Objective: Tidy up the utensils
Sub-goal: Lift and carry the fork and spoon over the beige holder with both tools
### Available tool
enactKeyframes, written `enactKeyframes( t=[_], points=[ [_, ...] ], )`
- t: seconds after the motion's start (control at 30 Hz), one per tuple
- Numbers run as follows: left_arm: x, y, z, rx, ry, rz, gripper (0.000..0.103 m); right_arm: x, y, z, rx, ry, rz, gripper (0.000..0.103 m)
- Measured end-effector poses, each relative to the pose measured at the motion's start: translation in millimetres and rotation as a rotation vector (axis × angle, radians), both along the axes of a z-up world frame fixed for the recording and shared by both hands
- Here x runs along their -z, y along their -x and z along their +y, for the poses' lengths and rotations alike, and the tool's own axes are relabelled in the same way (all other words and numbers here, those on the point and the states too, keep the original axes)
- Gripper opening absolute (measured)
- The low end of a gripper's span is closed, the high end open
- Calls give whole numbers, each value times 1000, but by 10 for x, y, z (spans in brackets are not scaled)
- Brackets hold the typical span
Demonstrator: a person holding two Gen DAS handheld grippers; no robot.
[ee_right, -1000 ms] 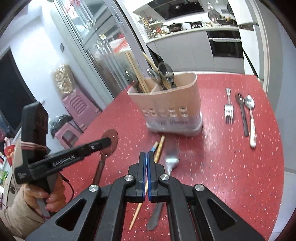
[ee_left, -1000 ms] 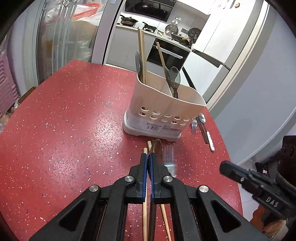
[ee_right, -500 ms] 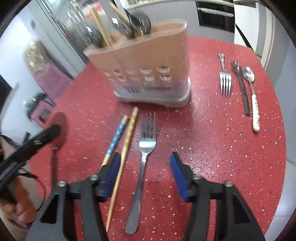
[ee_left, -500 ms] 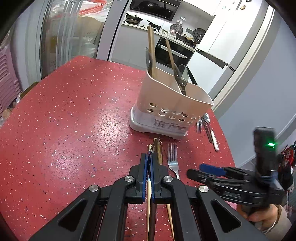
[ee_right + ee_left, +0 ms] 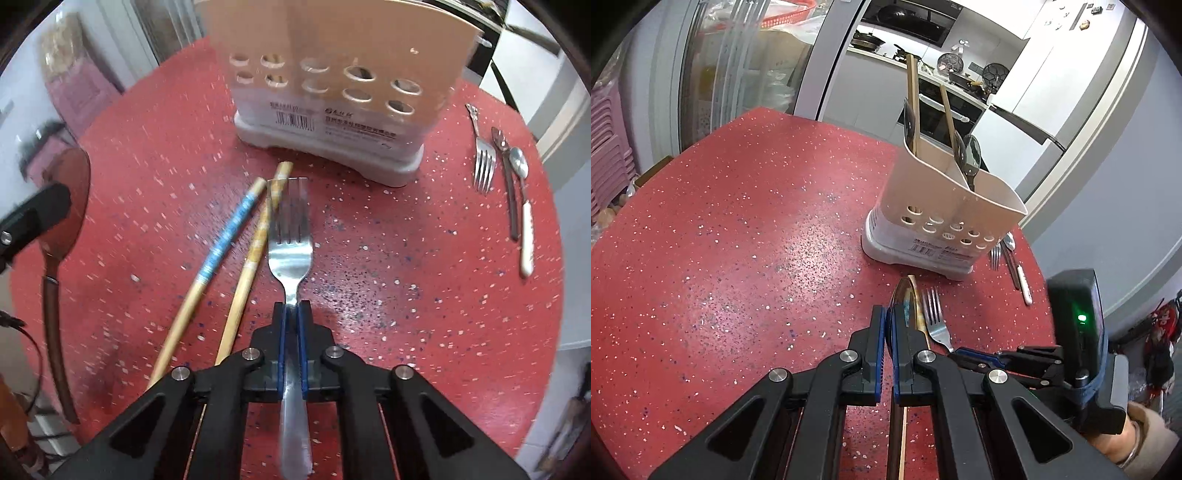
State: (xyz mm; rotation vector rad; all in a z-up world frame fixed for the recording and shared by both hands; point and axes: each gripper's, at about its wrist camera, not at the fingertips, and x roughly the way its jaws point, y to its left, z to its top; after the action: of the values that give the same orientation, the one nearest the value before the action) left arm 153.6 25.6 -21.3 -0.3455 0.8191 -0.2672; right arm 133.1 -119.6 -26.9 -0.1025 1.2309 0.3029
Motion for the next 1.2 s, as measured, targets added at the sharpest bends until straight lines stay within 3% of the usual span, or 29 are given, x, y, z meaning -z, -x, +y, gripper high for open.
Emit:
enactKeyframes(
  t=[0.37,0.6,0.8,1.2],
  points=[
    [-107,16,-22,-3,-21,-23,28,-640,518,-460,39,-257,-273,6],
    [-314,-31,-77,4,-24,-60,28,-1022,568,-577,74,-350,-389,6],
    [-629,-211,-128,3,-13,-125,28,-1292,360,-587,75,-354,-466,6],
    [-1419,-981,-203,-31,61,-273,28,-1810,-398,-677,110,-397,-569,6]
  ],
)
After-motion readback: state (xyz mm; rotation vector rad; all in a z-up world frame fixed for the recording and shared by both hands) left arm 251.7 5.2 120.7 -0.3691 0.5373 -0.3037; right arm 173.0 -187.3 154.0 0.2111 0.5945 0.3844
